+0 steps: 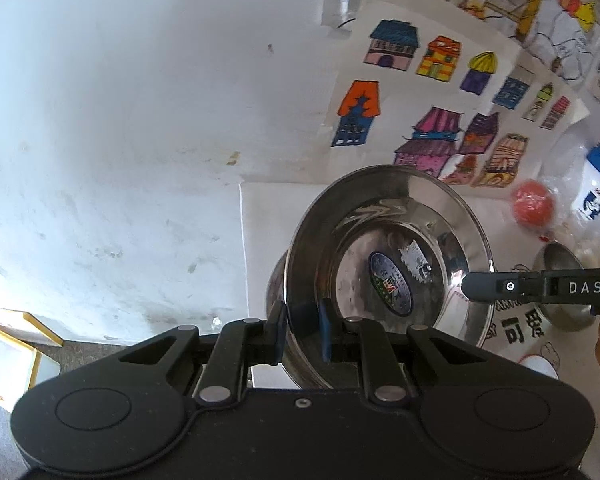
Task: Organize plates and bowls
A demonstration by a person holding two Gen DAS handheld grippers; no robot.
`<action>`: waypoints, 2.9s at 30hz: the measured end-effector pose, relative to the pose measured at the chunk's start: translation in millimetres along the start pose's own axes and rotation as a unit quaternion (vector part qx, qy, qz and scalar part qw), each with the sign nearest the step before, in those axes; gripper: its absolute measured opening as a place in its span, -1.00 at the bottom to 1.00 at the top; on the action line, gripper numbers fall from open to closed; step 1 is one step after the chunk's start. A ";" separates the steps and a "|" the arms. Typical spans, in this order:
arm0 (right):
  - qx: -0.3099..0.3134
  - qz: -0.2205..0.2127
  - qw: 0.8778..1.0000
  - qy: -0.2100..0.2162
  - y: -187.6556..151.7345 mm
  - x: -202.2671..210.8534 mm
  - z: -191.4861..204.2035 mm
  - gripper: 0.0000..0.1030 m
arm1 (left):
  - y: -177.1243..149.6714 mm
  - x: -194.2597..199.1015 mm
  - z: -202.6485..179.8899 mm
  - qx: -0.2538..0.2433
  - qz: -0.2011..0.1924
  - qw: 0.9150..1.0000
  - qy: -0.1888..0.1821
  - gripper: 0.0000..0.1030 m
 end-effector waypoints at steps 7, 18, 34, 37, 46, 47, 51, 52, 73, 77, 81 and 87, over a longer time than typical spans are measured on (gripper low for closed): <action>0.003 0.016 1.000 -0.008 3.8 -8.4 -2.4 -0.73 | 0.9 -11.6 0.7 0.000 0.017 1.000 0.007 -0.65; 0.002 0.040 0.999 -0.018 2.4 -17.4 -4.0 -0.72 | 1.0 -26.2 2.8 0.003 0.044 0.999 0.010 -0.65; 0.011 0.048 0.998 -0.028 1.7 -22.6 -0.6 -0.69 | 2.4 -30.4 4.6 0.011 0.051 0.999 0.011 -0.64; 0.013 0.050 0.998 -0.031 1.6 -23.4 0.4 -0.68 | 2.7 -30.5 5.4 0.012 0.050 0.999 0.011 -0.64; 0.028 0.049 0.998 -0.042 0.9 -26.2 6.5 -0.62 | 1.1 -32.0 2.4 0.000 0.049 0.998 0.028 -0.62; 0.030 0.048 0.997 -0.043 0.7 -26.1 7.1 -0.61 | 1.1 -32.2 2.5 0.000 0.049 0.998 0.029 -0.62; 0.036 0.043 0.997 -0.047 0.7 -25.2 8.9 -0.59 | 1.1 -33.1 2.7 -0.006 0.048 0.998 0.034 -0.63; 0.037 0.042 0.997 -0.047 0.5 -25.1 9.2 -0.58 | 0.8 -32.9 2.4 -0.007 0.047 0.998 0.035 -0.63; 0.061 -0.005 0.996 -0.060 -1.8 -5.2 14.6 0.22 | -0.7 -21.7 1.0 -0.004 0.021 0.999 0.029 -0.33; 0.058 -0.012 0.997 -0.058 -5.5 0.5 13.1 0.34 | -2.0 -14.6 -1.0 -0.005 0.012 1.000 0.028 -0.15; 0.057 -0.015 0.997 -0.057 -9.1 4.0 13.4 0.39 | -4.3 -5.8 -4.2 -0.007 0.000 1.000 0.028 0.10; 0.057 -0.021 0.997 -0.054 -12.2 10.2 16.1 0.39 | -6.8 2.0 -6.7 -0.008 -0.004 1.000 0.030 0.10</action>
Point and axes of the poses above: each gripper's, at about its wrist camera, not at the fingertips, and x roughly against the way its jaws point, z to its left, y to its top, the point moved 5 cm from there along -x, roughly the way its jaws point, and after that the axes turned 1 degree about z, right-handed, at the moved point
